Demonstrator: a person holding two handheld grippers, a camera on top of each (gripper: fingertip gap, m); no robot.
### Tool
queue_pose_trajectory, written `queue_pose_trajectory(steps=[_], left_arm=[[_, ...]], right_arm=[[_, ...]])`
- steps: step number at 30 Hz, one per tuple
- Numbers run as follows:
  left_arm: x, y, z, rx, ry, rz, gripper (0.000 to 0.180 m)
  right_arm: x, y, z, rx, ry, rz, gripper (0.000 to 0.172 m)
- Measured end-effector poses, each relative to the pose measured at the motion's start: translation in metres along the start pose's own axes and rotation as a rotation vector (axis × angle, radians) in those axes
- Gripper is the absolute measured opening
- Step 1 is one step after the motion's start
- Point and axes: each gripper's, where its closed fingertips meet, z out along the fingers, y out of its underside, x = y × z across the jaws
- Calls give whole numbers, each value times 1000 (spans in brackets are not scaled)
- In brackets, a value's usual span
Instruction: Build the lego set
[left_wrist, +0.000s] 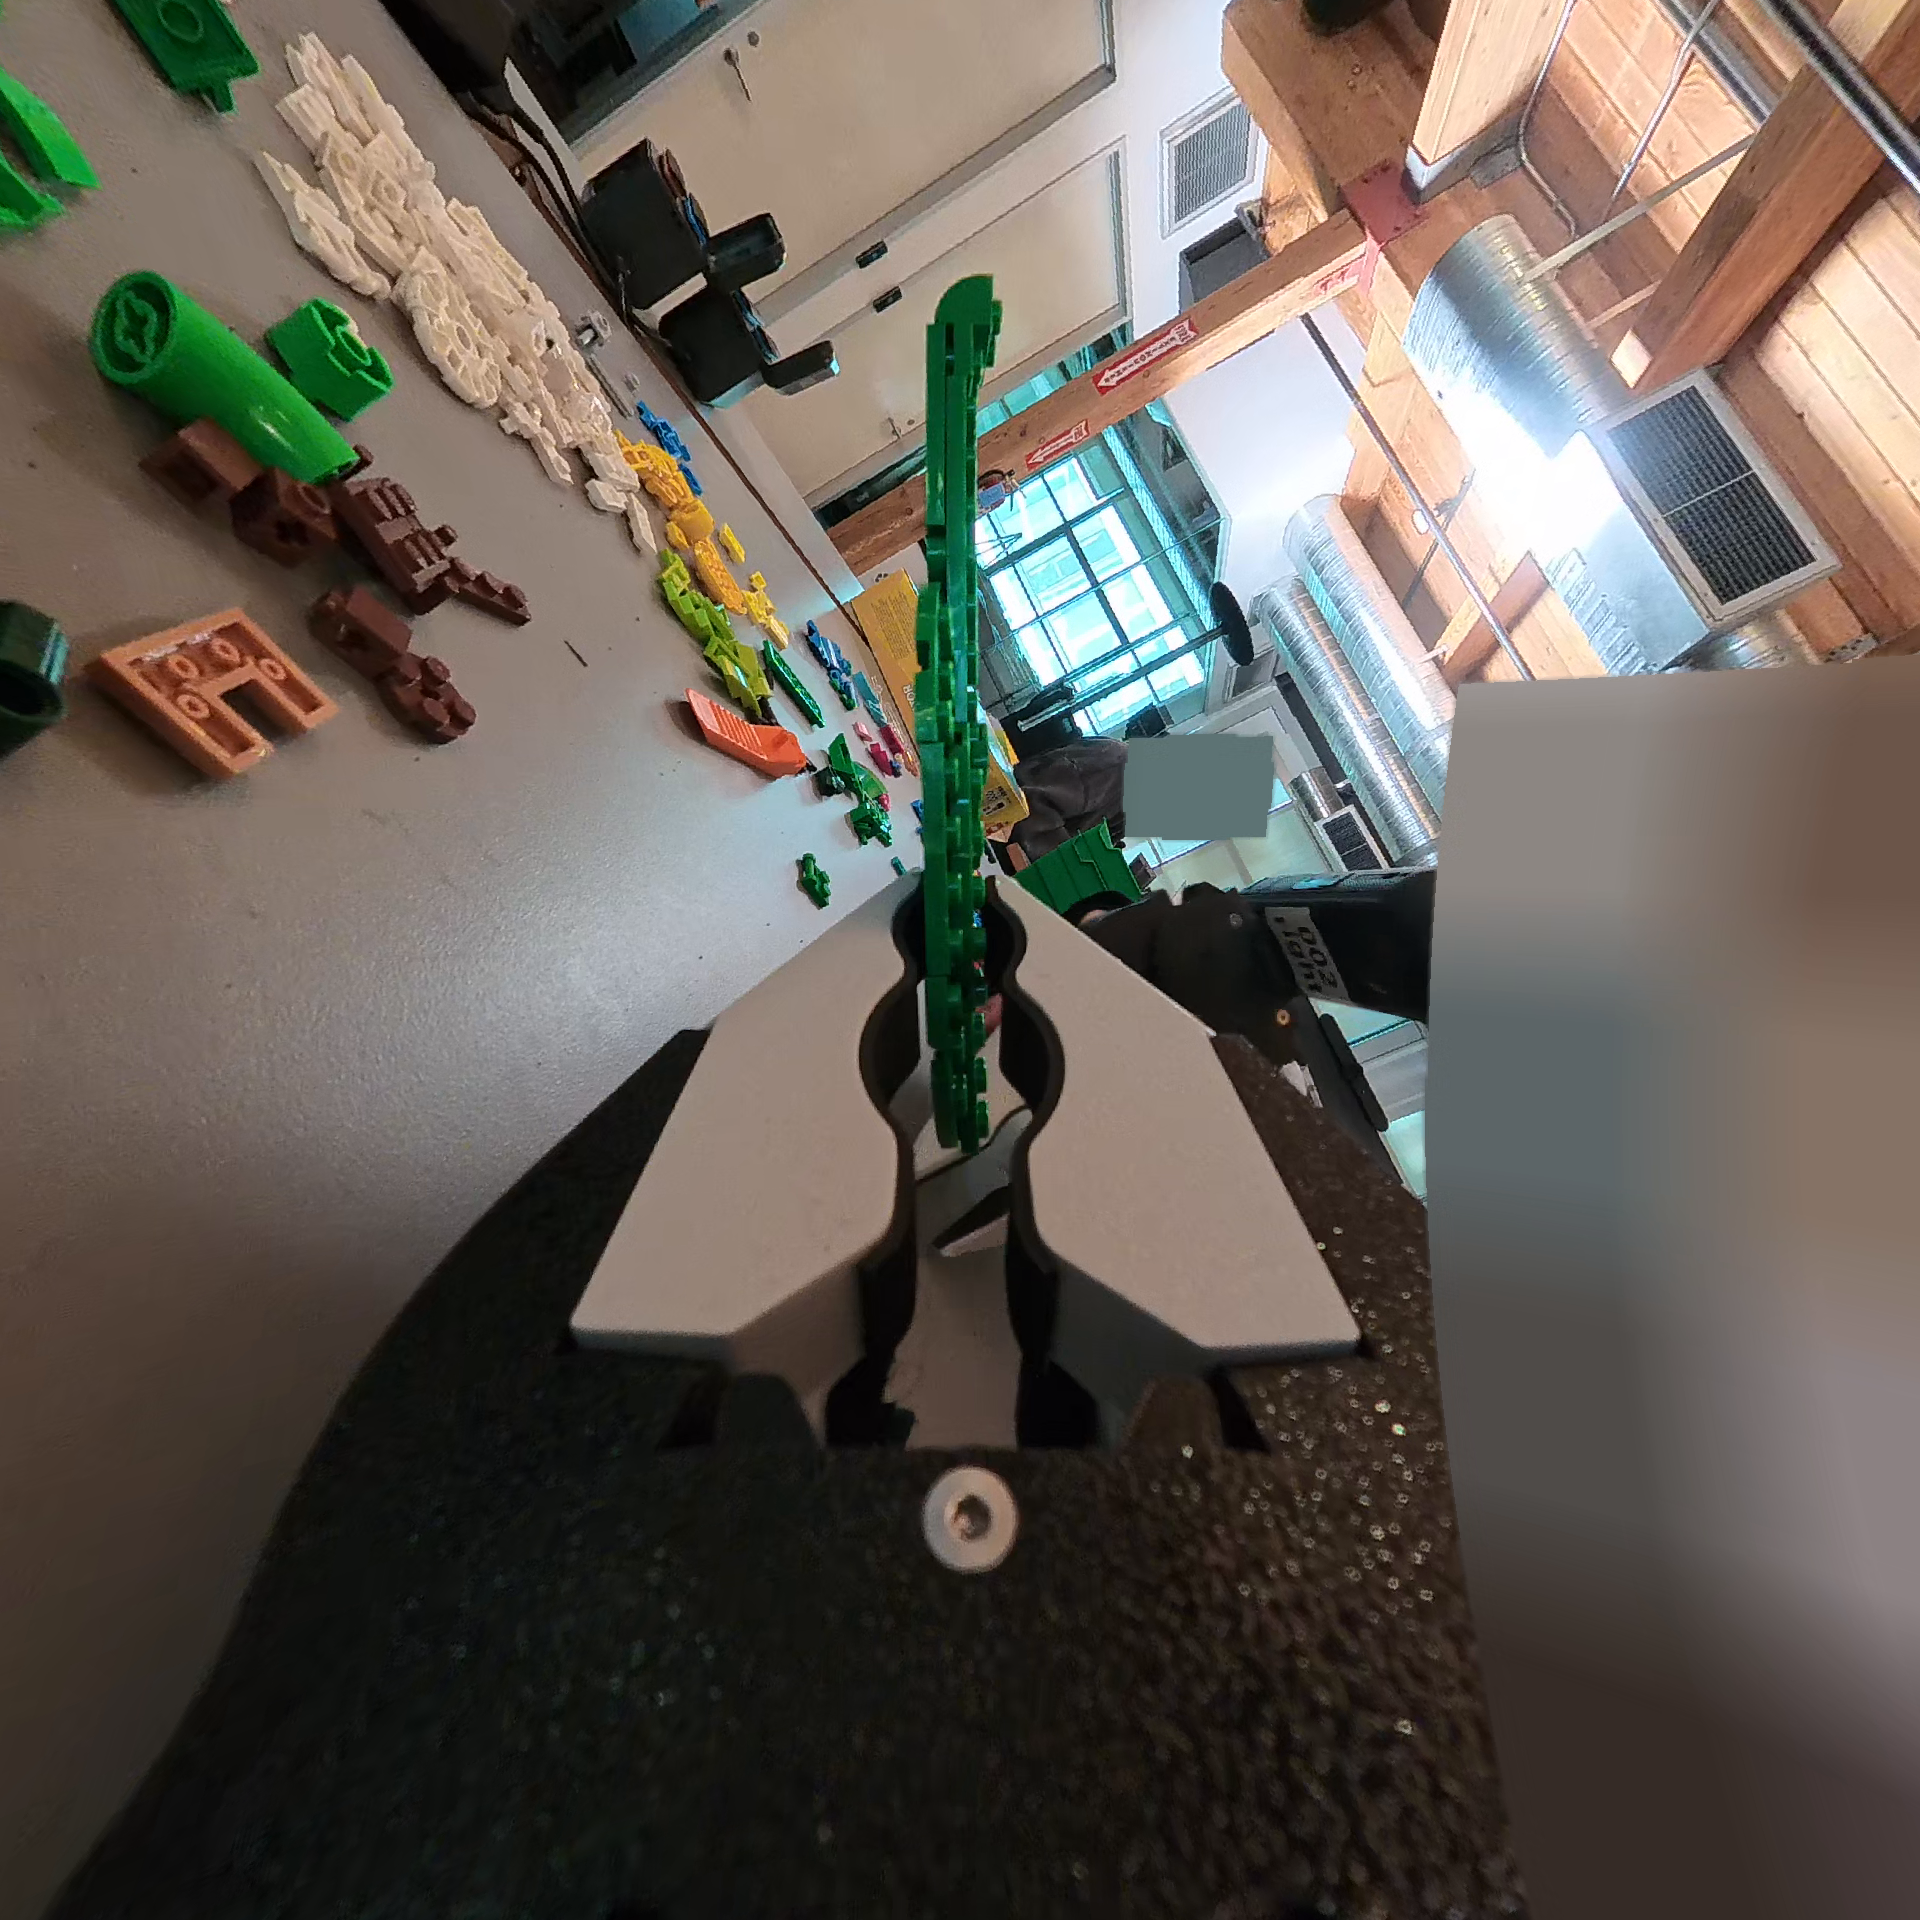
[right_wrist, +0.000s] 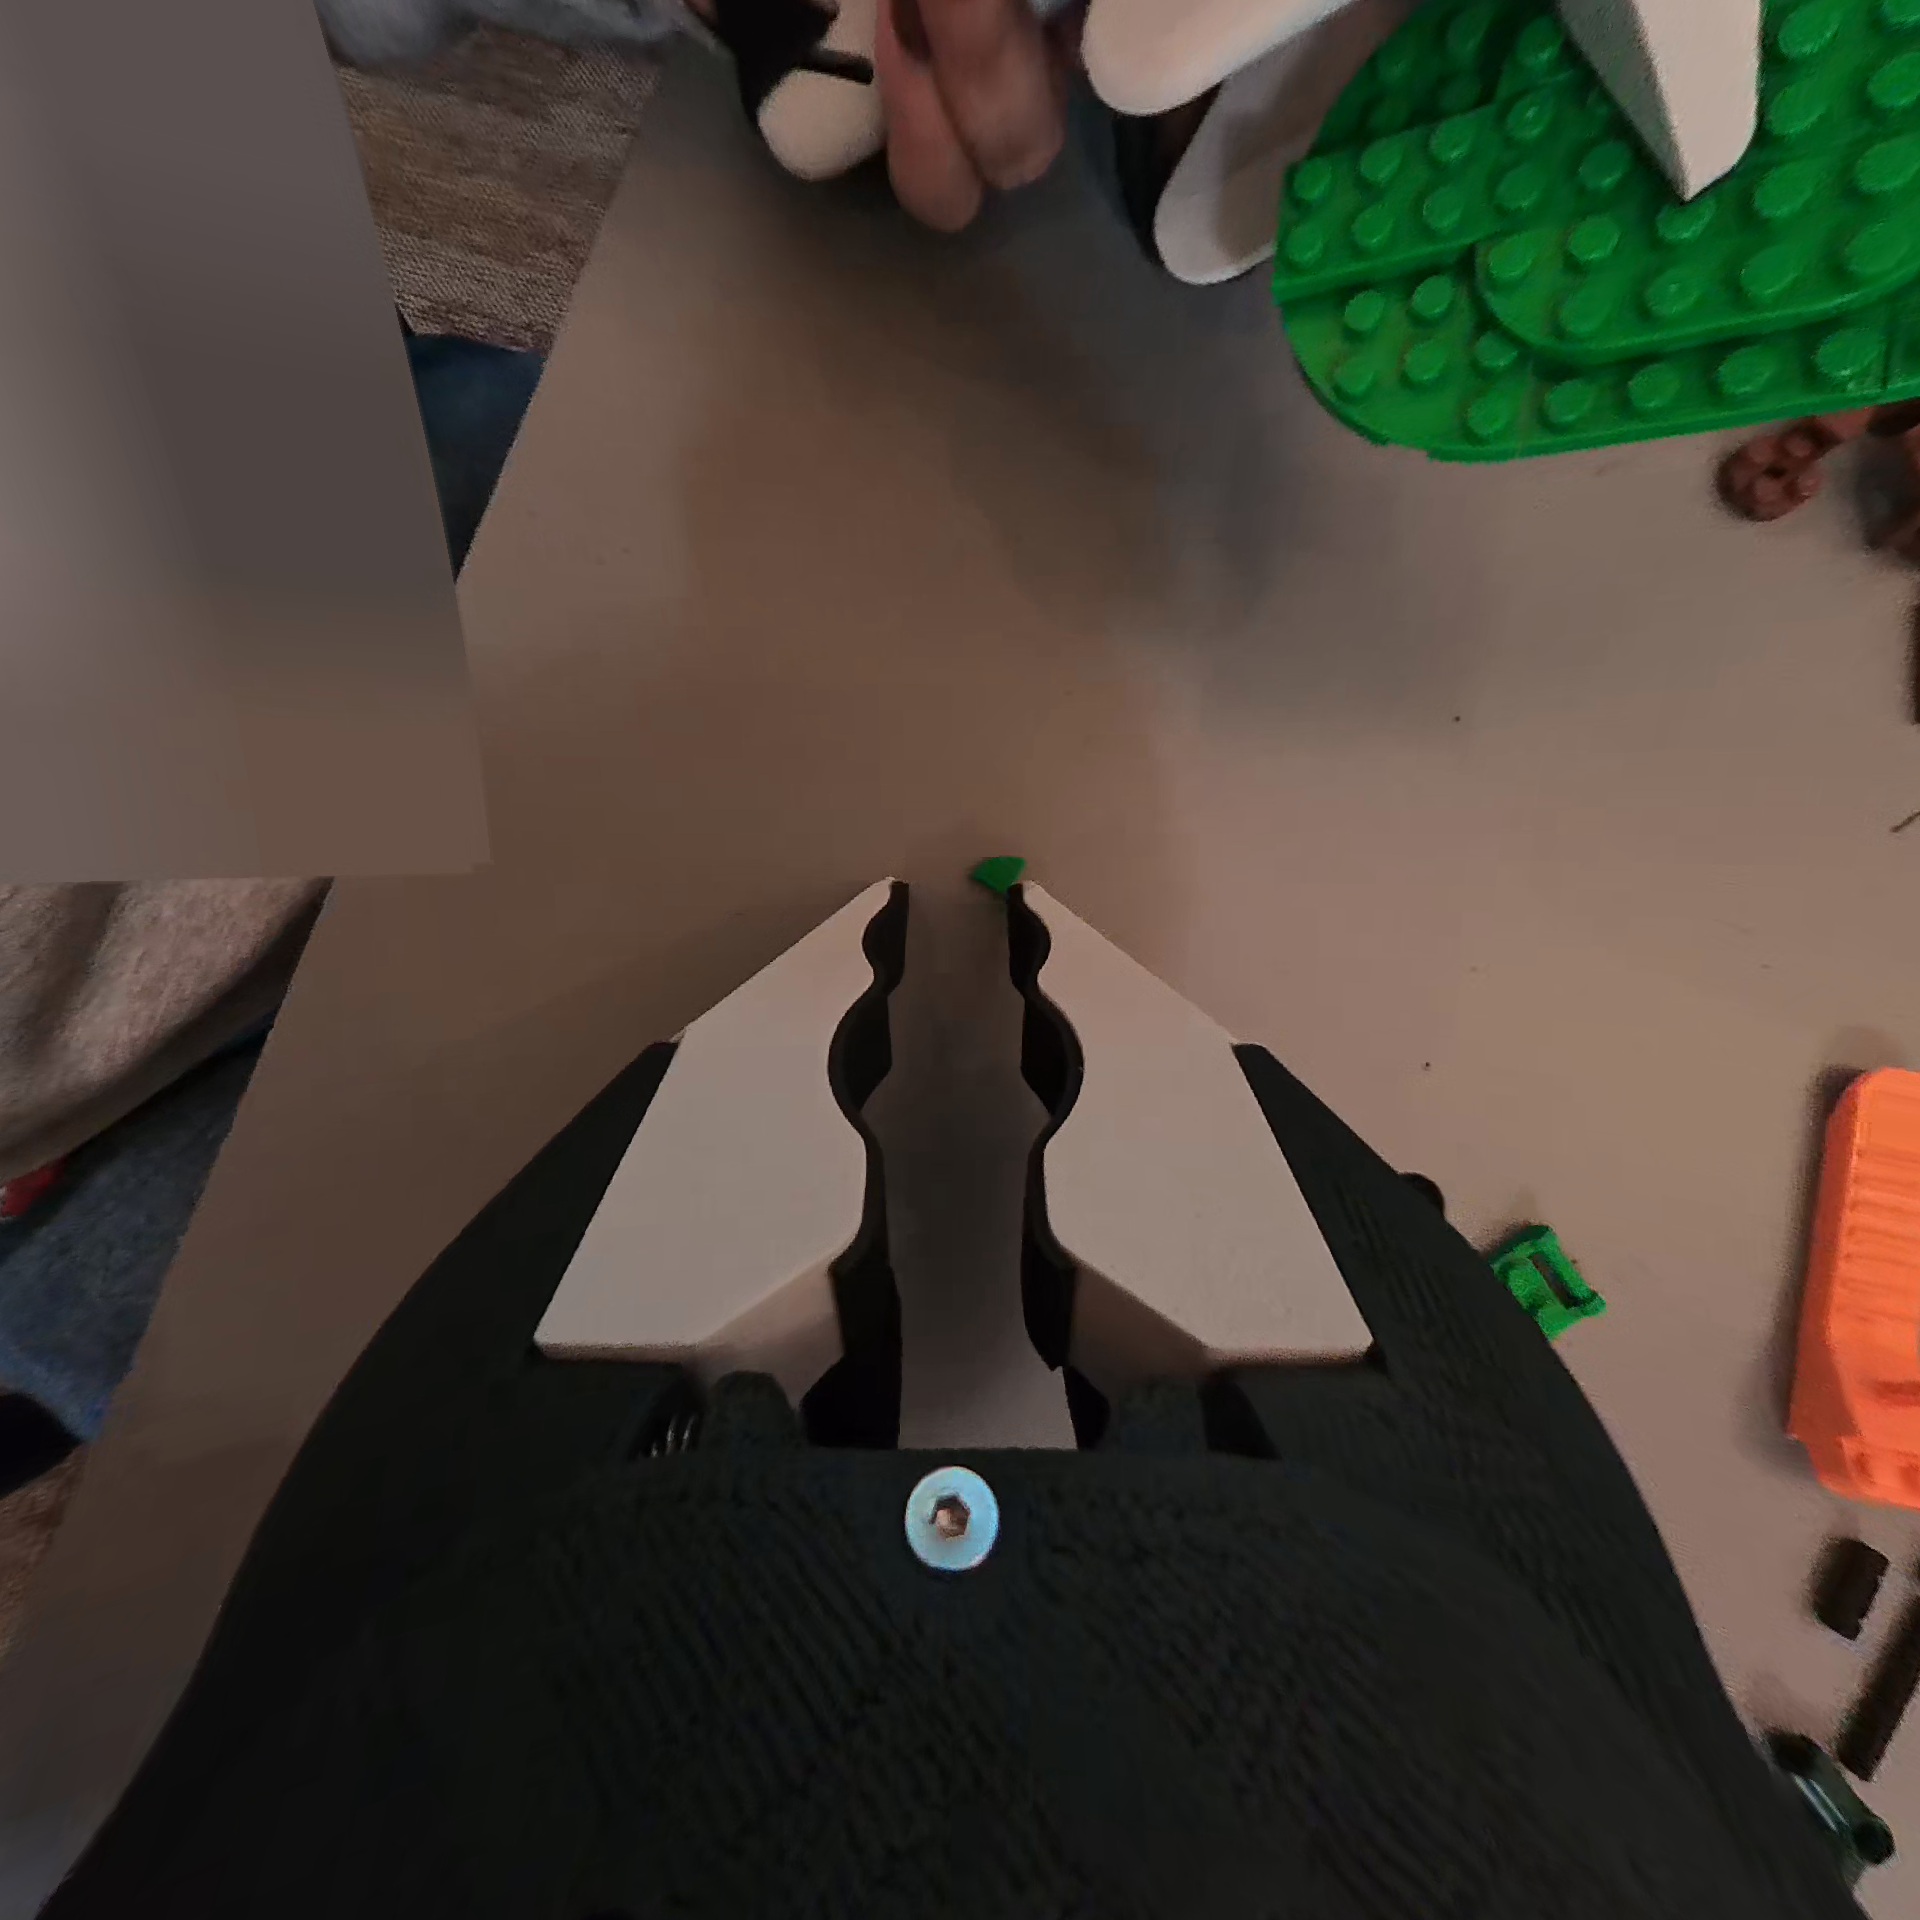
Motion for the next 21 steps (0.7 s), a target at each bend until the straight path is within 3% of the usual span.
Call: queue_pose_trajectory(steps=[8, 16, 21], left_arm=[[0, 0, 0, 0, 1, -2, 5], [0, 0, 0, 0, 1, -3, 5], [0, 0, 0, 0, 1, -3, 5]], right_arm=[[5, -2, 1, 21, 32, -9, 18], [-16, 0, 1, 11, -75, -3, 16], [-1, -4, -2, 33, 14, -46, 20]])
